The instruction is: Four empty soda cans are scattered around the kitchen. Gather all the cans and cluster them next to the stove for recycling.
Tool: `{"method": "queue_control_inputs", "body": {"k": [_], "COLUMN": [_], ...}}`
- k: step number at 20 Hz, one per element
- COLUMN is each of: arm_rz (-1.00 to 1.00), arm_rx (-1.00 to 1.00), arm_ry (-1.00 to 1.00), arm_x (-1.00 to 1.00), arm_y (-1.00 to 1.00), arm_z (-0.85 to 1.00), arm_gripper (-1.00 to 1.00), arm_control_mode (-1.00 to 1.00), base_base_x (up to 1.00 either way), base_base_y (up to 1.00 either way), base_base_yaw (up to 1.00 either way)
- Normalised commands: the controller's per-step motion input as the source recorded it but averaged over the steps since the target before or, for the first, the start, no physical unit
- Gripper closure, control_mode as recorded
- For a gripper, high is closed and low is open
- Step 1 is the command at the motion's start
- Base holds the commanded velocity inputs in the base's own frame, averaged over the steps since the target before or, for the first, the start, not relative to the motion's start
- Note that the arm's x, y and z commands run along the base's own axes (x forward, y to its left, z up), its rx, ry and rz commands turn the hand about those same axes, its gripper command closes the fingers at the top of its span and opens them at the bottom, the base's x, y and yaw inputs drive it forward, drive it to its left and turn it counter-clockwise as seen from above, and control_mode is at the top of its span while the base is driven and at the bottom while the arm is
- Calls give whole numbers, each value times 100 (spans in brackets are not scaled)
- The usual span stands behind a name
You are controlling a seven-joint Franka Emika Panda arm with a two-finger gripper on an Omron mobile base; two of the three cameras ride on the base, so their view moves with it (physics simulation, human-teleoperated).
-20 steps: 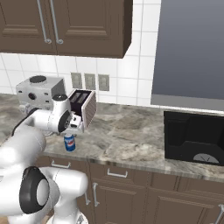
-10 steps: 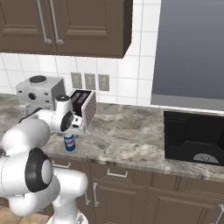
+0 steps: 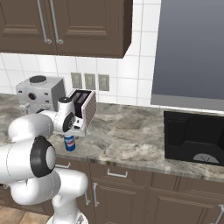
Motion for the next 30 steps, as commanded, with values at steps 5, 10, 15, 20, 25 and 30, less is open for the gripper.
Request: {"method": "queue_control_inputs", "body": {"k": [5,10,15,20,25,30], "arm_rz": [0,0,0,0,0,0], "arm_rx": [0,1,3,2,1,0], "arm_ry": [0,0,-1,-1,0,0], "arm_x": [-5,-31,-49,-52,-47,-38], "arm_y": [1,0,0,0,0,0], "arm_z": [-9,6,31,39,43,44], "arm_gripper": [100,100,100,100,100,100], "arm_control_mode": [-100,-100,-100,-100,-100,-100], "base_base_x": [0,0,0,0,0,0], "base_base_y": [0,0,0,0,0,0], "base_base_yaw": [0,0,0,0,0,0]}}
